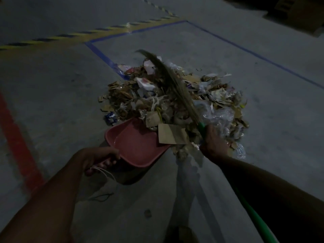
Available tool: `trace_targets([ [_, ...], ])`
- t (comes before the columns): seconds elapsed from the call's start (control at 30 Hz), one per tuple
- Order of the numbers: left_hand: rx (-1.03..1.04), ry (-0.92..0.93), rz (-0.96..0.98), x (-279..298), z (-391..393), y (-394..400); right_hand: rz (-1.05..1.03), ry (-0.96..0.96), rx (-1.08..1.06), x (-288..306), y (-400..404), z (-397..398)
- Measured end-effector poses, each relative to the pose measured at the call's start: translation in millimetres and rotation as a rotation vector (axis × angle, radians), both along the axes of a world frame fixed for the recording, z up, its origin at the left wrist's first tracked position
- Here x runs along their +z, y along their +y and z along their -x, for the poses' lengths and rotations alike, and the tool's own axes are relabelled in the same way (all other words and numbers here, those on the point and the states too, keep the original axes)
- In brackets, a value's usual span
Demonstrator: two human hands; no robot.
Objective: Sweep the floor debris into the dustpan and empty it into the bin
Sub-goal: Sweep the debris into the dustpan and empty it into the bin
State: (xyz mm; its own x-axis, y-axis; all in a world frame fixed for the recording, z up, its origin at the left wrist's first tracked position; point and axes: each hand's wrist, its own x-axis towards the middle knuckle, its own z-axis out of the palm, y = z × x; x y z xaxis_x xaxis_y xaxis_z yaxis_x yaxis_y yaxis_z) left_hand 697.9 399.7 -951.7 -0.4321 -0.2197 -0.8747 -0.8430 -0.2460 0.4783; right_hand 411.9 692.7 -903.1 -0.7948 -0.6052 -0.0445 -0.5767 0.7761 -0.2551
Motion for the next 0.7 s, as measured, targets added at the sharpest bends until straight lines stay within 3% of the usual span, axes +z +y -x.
trace_targets([
  [0.1, 0.001, 0.011, -0.014, -2.4, 10.4, -2.1, -0.145, 0.12, -0.036, -1.1, 15.0, 19.6],
  [0.23, -0.007, 0.009, -0.014, -0.6, 19.9, 2.1, -0.272, 0.128, 0.03, -2.9, 31.9, 29.7],
  [0.4, 0.028, 0.014, -0.019, 5.0, 34.4, 9.1, -0.181, 0.1, 0.112, -8.5, 40.1, 22.0],
  [0.57, 0.012, 0.007, -0.045, 7.7, 49.9, 20.4, -0.148, -0.11, 0.25, -18.7, 39.2, -3.8],
  [0.7, 0.025, 0.016, -0.058, 4.8, 50.3, 17.3, -0.082, -0.108, 0.207, -18.2, 23.4, -10.3],
])
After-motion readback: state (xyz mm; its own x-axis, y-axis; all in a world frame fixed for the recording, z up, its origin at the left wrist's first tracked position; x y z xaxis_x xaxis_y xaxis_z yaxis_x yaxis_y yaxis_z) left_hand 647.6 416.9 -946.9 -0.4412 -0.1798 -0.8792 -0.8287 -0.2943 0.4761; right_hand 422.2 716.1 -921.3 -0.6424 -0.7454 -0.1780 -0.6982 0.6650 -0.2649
